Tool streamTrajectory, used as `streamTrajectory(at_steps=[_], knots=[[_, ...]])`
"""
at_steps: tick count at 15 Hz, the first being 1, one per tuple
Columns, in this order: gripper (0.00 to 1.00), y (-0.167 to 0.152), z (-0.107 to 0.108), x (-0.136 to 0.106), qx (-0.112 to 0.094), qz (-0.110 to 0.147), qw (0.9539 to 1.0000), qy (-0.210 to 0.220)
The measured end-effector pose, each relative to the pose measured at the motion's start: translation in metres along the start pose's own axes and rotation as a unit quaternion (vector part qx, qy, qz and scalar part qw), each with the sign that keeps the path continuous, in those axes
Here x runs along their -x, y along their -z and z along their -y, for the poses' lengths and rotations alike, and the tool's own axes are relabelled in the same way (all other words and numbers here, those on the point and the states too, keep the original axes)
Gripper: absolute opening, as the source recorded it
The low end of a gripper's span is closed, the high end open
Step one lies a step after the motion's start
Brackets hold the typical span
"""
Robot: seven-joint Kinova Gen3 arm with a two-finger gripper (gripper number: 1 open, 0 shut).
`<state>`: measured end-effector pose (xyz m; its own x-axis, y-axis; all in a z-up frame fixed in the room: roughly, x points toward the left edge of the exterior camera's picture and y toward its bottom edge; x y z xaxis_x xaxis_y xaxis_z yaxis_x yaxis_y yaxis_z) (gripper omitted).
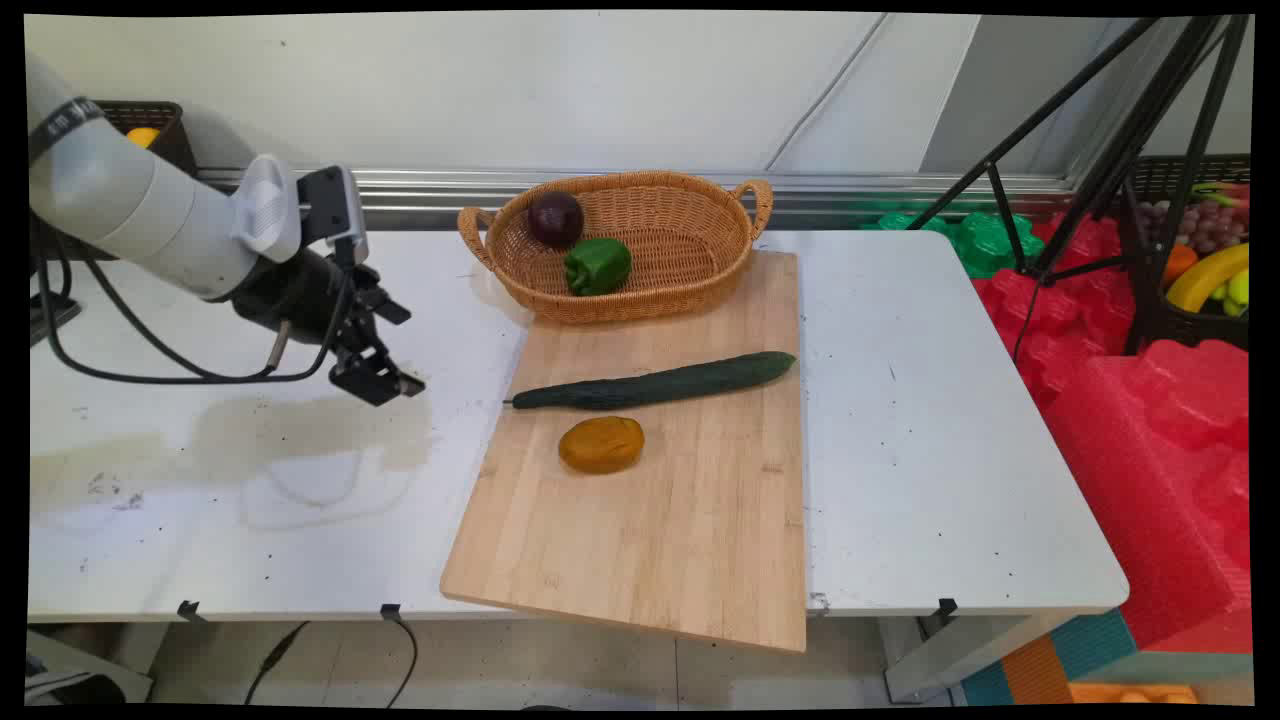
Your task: Pick up the cucumber from the cutting board
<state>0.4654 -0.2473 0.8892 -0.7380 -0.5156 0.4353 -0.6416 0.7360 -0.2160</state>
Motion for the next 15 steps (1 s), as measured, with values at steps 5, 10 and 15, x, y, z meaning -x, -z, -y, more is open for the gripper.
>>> streamTrajectory(at_steps=[5,10,15], knots=[[1.0,0.01,-0.006,-0.039,0.002,-0.043,0.9991,-0.003],[1.0,0.006,-0.013,-0.078,0.004,-0.068,0.9977,-0.004],[1.0,-0.021,-0.022,-0.125,0.01,-0.075,0.9971,-0.006]])
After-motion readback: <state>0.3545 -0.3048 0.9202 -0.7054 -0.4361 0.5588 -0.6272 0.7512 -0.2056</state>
